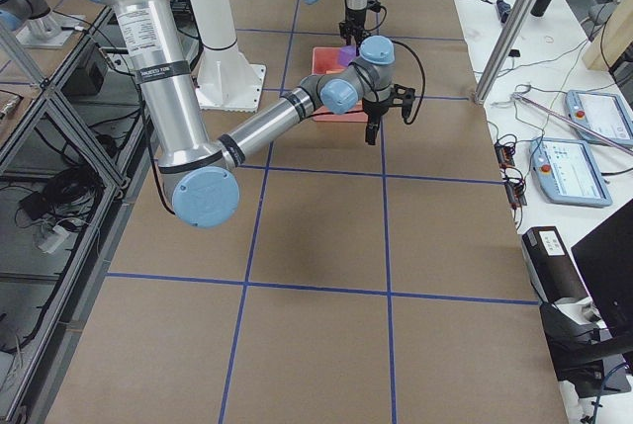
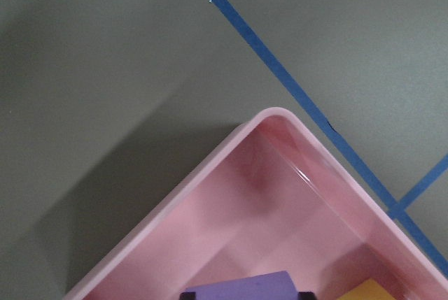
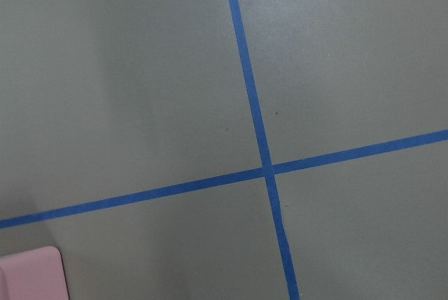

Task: Place blocks into pink bin with both arms
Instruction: 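Carry the purple cube into the bin with the left gripper and release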

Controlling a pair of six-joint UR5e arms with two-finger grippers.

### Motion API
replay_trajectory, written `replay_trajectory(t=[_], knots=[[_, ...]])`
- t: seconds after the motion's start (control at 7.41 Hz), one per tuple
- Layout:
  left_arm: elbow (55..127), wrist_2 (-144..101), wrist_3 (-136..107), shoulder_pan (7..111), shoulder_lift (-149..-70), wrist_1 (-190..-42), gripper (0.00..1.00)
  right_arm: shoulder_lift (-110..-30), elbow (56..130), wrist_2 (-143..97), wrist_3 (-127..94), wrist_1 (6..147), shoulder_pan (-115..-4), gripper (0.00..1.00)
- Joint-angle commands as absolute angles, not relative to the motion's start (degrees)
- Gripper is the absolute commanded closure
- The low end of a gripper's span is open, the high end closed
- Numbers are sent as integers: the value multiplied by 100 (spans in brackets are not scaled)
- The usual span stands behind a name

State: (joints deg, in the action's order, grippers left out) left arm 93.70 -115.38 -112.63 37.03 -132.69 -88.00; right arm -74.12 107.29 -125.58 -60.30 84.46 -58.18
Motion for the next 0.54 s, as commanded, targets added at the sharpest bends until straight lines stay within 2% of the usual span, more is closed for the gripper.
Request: replay_trajectory(t=[0.0, 0.13, 0.4], knots=[[9308, -11514, -11241, 3700, -13280, -8798, 0, -7444, 10749, -12551, -6029, 8446, -5818, 0], [9377, -11514, -11241, 3726, -13272, -8807, 0, -7497, 10766, -12551, -6029, 8420, -5818, 0], [10242, -11601, -10893, 4067, -12967, -8789, 0, -7602, 10758, -12525, -5986, 8420, -5906, 0]])
